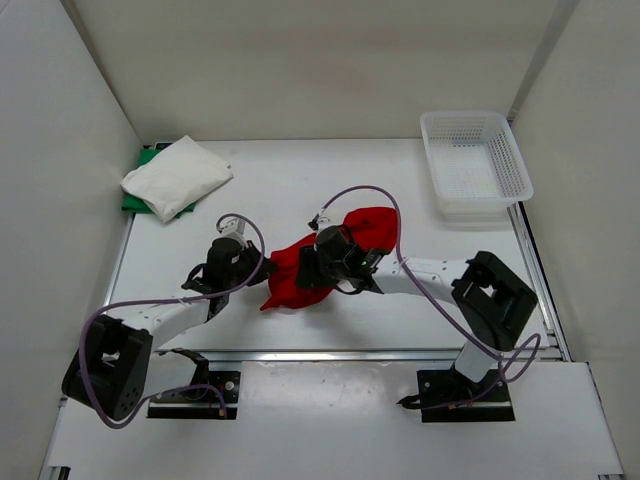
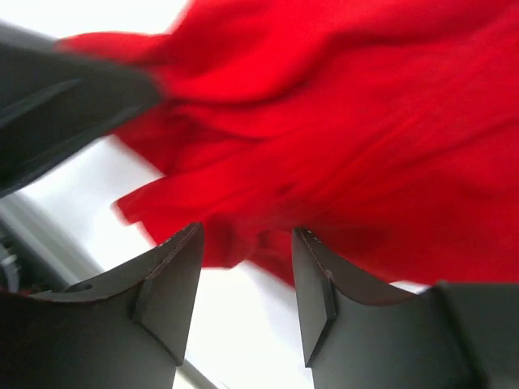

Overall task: Fold and stack the t-shirts
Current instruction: Flatten out the tshirt

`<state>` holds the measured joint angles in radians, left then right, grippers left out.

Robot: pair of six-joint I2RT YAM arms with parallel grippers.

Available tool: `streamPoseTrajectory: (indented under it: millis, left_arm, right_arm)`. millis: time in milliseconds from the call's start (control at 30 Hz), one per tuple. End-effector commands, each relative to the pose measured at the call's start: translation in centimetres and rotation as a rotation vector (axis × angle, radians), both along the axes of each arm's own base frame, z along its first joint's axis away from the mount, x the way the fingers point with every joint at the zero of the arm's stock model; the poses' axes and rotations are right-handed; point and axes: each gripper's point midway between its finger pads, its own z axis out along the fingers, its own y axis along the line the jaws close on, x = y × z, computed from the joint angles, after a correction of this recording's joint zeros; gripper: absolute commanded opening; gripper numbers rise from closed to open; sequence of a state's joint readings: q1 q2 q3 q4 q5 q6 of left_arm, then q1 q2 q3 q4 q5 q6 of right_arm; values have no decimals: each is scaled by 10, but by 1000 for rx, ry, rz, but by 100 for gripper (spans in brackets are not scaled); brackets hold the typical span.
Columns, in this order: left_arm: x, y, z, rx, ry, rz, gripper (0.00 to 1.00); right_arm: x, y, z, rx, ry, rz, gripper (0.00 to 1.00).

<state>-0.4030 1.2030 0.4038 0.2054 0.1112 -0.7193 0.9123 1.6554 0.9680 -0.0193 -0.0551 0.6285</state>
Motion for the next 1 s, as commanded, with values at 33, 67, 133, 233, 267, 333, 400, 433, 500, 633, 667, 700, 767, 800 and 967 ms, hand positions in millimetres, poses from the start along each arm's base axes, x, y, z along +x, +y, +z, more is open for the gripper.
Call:
streamPoseTrajectory:
  millis: [33,67,133,233,267,333,400,433,500,633,667,700,767,800,967]
  left_arm:
    - [0,11,11,-58,-61,37,2]
    - [2,21,10,-80,-57,71,3]
    - [-6,29,2,-124,-47,77,9]
    - [-8,42,-3,-139,-28,97,16]
    - [-8,47,-2,-141,-36,103,22]
    - [-9,49,0,-165,-44,105,38]
    - [-9,52,3,-180,-49,114,50]
    - [-8,55,2,-173,-51,121,52]
    - [-7,57,3,-177,-52,133,51]
    - [-7,47,1,-172,-28,96,26]
    - [-5,44,0,-161,-29,88,20]
    - [-1,43,2,-160,-28,94,13]
    - [-2,36,0,-140,-21,70,4]
    - [1,38,-1,-133,-16,85,0]
    - [22,33,35,-145,-92,92,0]
  right_arm:
    - [28,-8,-10,-42,1,-92,44]
    - [30,-7,-11,-40,6,-98,41]
    - [31,-7,-20,-64,25,-95,33]
    - [33,-5,-23,-51,38,-101,14]
    - [30,-7,-29,-50,59,-103,8]
    - [31,-7,-20,-35,35,-114,0]
    - [23,-19,-25,-56,40,-117,0]
    - [24,-21,-15,-33,26,-123,0]
    - [18,-38,-11,-22,22,-148,0]
    - [13,-74,4,9,9,-197,0]
    - [14,-87,14,22,-12,-221,0]
    - [15,-98,23,44,-29,-234,0]
    - [15,-120,28,56,-25,-270,0]
    - [17,-134,32,75,-33,-303,0]
    - [27,-188,41,115,-50,-403,0]
